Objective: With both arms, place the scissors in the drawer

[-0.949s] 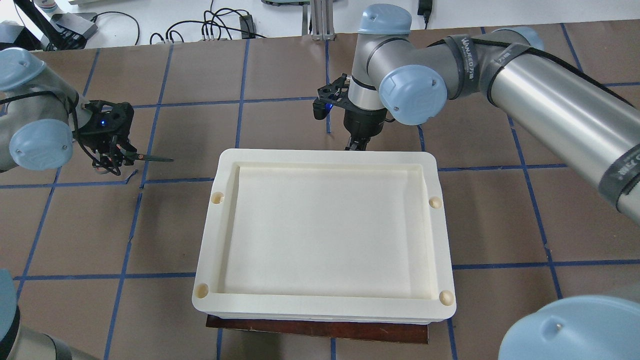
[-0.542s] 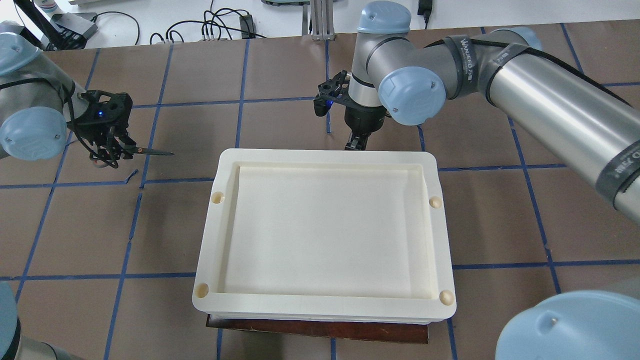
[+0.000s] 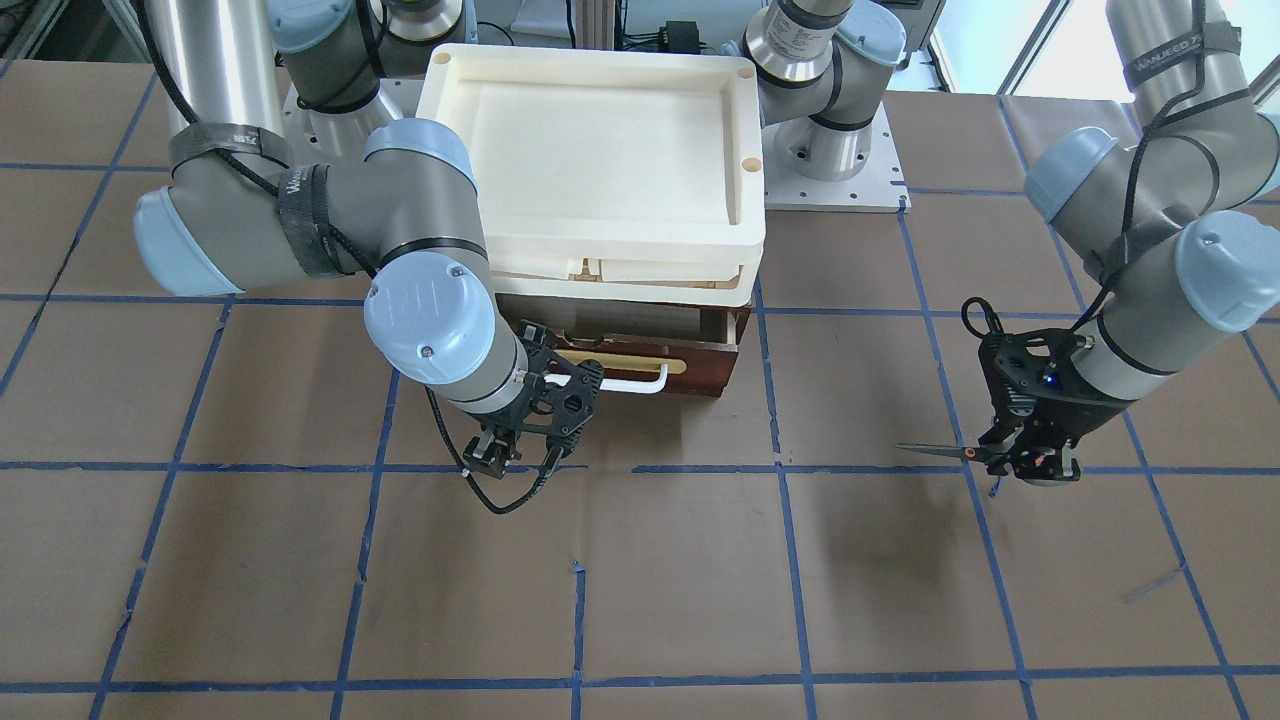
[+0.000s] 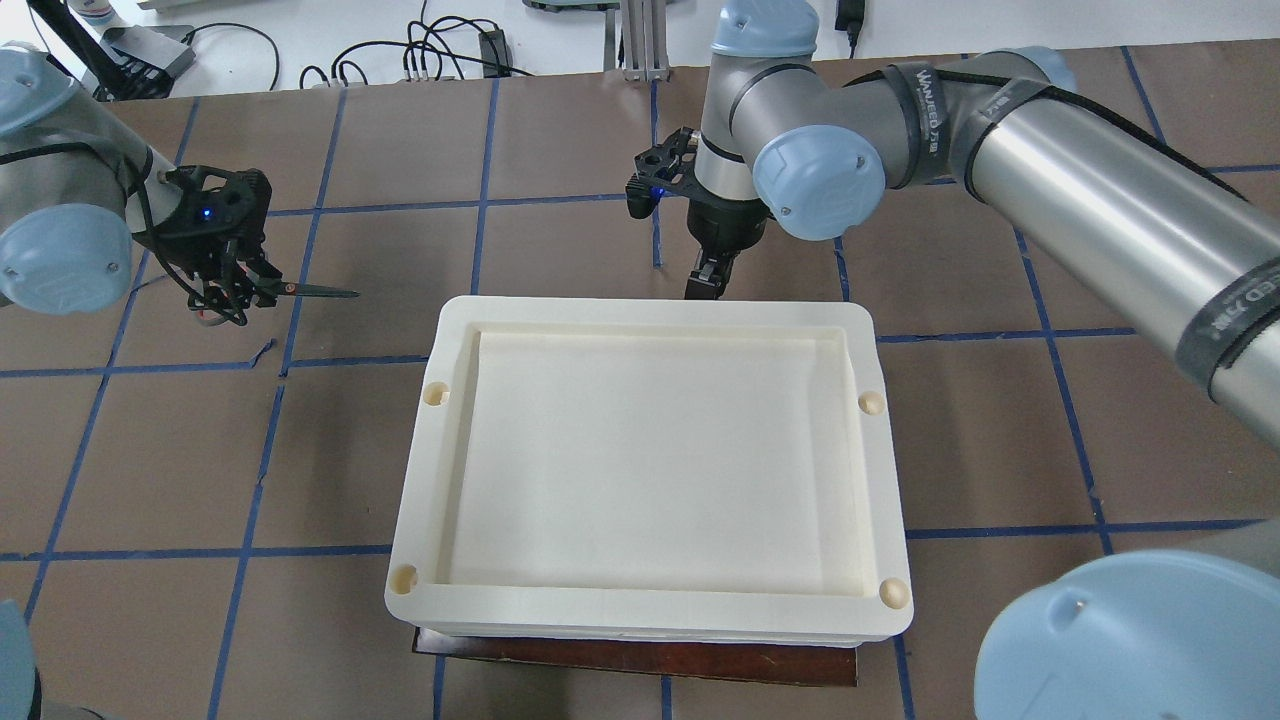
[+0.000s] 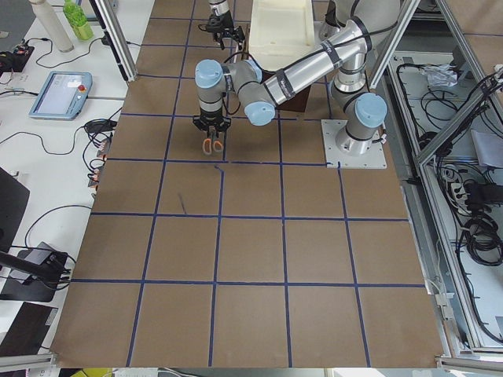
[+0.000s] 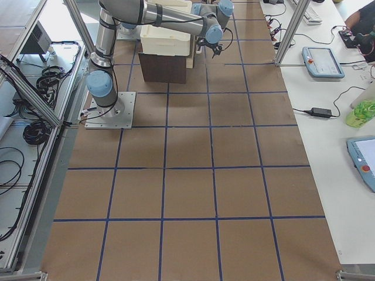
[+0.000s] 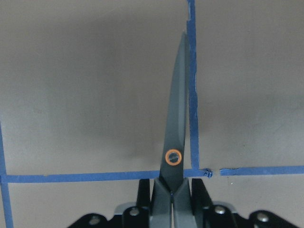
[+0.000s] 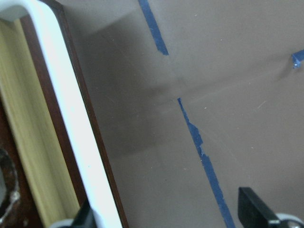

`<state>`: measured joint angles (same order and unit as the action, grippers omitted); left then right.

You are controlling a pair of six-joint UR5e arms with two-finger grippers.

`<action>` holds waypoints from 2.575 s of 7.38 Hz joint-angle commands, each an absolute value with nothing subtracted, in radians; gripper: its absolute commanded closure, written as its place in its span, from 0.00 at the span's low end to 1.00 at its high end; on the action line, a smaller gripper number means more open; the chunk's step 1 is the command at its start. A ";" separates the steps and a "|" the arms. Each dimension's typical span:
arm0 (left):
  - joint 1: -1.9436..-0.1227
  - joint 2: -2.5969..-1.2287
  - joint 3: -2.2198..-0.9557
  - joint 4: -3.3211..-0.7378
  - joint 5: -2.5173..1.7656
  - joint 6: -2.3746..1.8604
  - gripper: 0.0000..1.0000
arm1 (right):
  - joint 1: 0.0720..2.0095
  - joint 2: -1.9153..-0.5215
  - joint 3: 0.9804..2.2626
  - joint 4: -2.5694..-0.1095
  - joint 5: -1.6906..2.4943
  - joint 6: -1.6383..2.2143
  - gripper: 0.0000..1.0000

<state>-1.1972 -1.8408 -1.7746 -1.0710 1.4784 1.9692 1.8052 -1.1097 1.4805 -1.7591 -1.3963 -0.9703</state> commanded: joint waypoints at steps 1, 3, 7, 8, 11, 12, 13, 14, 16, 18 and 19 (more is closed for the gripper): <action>-1.198 -1.835 -1.763 -1.094 1.467 1.967 0.84 | 1.801 -1.077 1.439 -1.759 -1.399 -0.969 0.00; -1.198 -1.833 -1.761 -1.095 1.453 1.967 0.84 | 1.793 -1.062 1.407 -1.759 -1.399 -0.971 0.00; -1.247 -1.783 -1.732 -1.184 1.405 1.930 0.84 | 1.787 -1.002 1.319 -1.758 -1.399 -0.963 0.00; -1.274 -1.781 -1.695 -1.227 1.405 1.907 0.84 | 1.783 -0.985 1.293 -1.758 -1.397 -0.962 0.00; -1.339 -1.760 -1.672 -1.255 1.407 1.838 0.84 | 1.775 -0.940 1.232 -1.755 -1.397 -0.962 0.00; -1.362 -1.744 -1.669 -1.256 1.407 1.815 0.84 | 1.764 -0.927 1.207 -1.755 -1.397 -0.962 0.00; -1.379 -1.746 -1.654 -1.276 1.405 1.798 0.84 | 1.763 -0.914 1.191 -1.755 -1.397 -0.960 0.00; -1.405 -1.746 -1.635 -1.293 1.404 1.758 0.84 | 1.763 -0.905 1.178 -1.755 -1.397 -0.960 0.00; -1.471 -1.747 -1.608 -1.301 1.405 1.677 0.84 | 1.756 -0.885 1.145 -1.753 -1.397 -0.960 0.00; -1.491 -1.747 -1.603 -1.301 1.405 1.661 0.84 | 1.756 -0.873 1.126 -1.753 -1.397 -0.959 0.00; -1.493 -1.747 -1.600 -1.302 1.404 1.652 0.84 | 1.755 -0.868 1.117 -1.753 -1.396 -0.957 0.00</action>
<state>-1.4860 -1.7467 -1.6037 -1.3009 1.4048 1.6649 1.7564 -0.8757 1.1297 -1.7533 -1.3971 -0.9589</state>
